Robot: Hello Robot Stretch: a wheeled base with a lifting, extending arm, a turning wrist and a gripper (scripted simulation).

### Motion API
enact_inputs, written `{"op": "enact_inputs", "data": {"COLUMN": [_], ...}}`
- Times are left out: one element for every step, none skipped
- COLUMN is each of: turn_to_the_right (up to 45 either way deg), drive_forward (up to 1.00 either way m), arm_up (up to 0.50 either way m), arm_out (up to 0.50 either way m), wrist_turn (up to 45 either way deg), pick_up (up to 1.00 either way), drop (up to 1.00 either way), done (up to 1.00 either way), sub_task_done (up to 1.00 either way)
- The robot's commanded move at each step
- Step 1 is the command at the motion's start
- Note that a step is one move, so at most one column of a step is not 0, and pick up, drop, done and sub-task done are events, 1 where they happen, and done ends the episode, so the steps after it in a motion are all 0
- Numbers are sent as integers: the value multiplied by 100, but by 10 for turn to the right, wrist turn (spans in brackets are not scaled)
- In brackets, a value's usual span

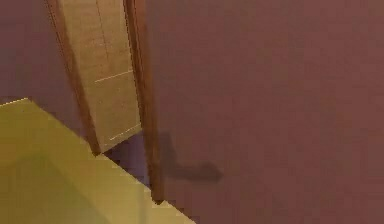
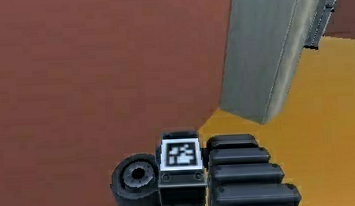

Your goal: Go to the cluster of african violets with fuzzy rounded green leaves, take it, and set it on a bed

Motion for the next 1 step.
{"op": "enact_inputs", "data": {"turn_to_the_right": [0], "drive_forward": [35], "arm_up": [0], "arm_out": [0], "wrist_turn": [0], "pick_up": [0], "drop": [0], "done": [0], "sub_task_done": [0]}}
